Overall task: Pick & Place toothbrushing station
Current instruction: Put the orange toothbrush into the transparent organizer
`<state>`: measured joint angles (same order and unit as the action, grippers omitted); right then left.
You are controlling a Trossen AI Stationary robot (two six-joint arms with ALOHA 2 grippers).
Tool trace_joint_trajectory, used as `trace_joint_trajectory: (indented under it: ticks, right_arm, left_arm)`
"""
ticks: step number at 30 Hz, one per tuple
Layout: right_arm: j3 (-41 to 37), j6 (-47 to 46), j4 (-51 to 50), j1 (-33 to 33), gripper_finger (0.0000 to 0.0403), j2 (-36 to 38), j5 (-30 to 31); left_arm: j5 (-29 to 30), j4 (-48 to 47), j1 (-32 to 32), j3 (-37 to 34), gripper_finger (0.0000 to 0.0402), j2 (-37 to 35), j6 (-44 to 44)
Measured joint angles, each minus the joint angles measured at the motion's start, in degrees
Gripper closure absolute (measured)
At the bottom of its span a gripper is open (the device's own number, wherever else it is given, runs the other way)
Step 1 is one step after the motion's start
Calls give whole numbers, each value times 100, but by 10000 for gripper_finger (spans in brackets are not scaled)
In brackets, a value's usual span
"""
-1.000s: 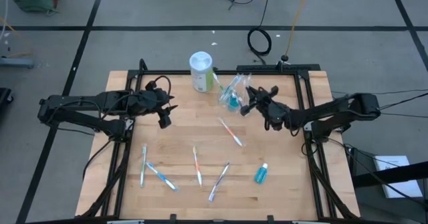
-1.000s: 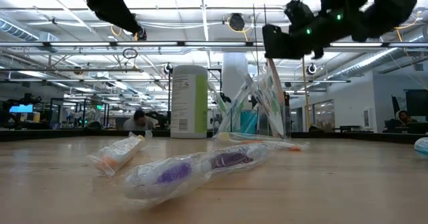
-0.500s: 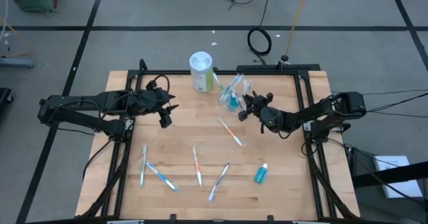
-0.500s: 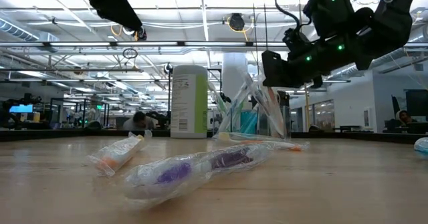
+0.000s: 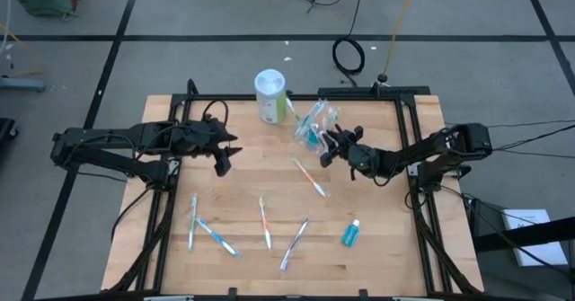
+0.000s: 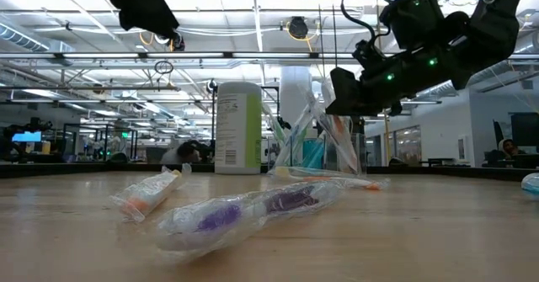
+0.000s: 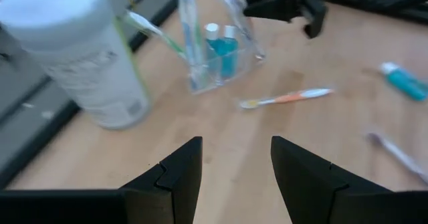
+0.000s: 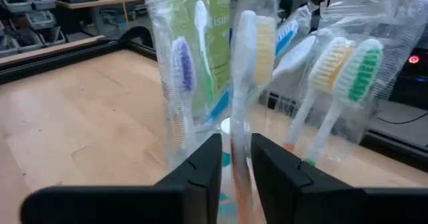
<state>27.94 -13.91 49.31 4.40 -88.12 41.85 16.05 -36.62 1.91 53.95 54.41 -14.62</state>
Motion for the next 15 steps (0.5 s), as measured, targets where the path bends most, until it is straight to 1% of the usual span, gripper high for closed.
trace_joint_trajectory:
  ticks: [3, 8, 12, 15]
  right_arm:
    - [0, 24, -110, 4, 311, 0, 0]
    - [0, 24, -161, 4, 291, 0, 0]
    - [0, 24, -161, 4, 285, 0, 2]
    - [0, 24, -161, 4, 285, 0, 2]
  left_arm:
    - [-277, 1, -2, 0, 217, 0, -213]
    - [-362, -13, -2, 0, 218, 0, -405]
    - [-919, -9, -4, 1, 218, 52, -521]
    - [-1345, -39, -101, 4, 218, 279, -876]
